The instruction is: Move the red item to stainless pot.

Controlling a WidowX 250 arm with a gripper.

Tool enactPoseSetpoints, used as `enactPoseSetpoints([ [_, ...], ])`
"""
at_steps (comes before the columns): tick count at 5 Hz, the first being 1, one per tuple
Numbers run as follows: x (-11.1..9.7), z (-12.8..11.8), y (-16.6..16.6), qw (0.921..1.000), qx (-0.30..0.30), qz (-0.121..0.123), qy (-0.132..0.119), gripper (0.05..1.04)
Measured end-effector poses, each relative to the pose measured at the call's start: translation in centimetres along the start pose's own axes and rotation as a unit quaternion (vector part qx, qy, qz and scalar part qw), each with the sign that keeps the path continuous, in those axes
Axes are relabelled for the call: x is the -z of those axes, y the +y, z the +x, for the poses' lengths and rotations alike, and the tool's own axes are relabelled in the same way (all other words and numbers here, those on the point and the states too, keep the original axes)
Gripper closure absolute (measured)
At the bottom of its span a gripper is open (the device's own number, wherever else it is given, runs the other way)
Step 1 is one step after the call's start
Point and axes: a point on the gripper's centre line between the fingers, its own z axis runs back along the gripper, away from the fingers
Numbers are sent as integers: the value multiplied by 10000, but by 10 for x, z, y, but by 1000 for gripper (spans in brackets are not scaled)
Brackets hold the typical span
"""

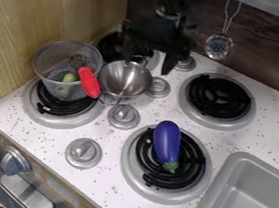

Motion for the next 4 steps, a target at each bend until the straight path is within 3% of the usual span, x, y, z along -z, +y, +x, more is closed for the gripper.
enactPoseSetpoints([
  [1,-5,1,26,9986,-473,194,167,84],
  [4,12,1,83,9887,-1483,181,-130,84],
])
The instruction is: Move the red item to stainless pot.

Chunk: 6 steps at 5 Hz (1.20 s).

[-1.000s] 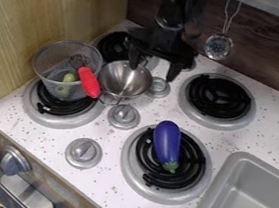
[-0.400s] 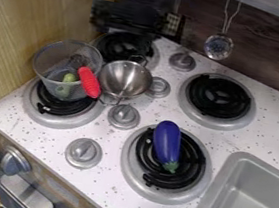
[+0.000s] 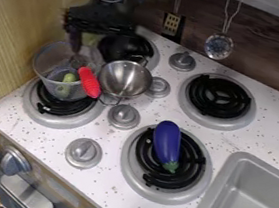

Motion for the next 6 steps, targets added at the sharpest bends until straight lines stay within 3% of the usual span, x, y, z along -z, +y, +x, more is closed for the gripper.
enactPoseSetpoints([
  [2,9,2,13,9993,-325,-174,103,84],
  [5,28,-5,16,9984,-350,-171,408,84],
  [6,32,-4,19,9984,-345,-206,401,84],
])
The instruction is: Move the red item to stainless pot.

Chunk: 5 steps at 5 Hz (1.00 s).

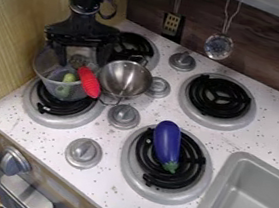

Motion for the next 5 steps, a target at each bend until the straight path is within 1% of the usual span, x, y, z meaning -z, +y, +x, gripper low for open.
enactPoseSetpoints([
  [2,6,0,2,10000,-42,-38,38,84],
  [4,17,1,8,9999,-61,-77,136,84],
  [5,18,0,9,9997,-114,-63,185,84],
])
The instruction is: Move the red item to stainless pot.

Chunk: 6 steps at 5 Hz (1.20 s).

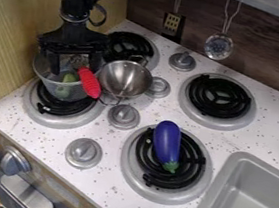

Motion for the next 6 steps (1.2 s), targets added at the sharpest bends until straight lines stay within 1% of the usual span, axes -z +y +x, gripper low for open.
enactPoseSetpoints([
  [2,15,-1,6,9997,-52,-69,222,85],
  [3,17,1,6,9996,-87,-77,257,139],
  [5,17,0,11,9992,-236,119,306,721],
  [6,16,1,11,9990,-253,155,329,922],
])
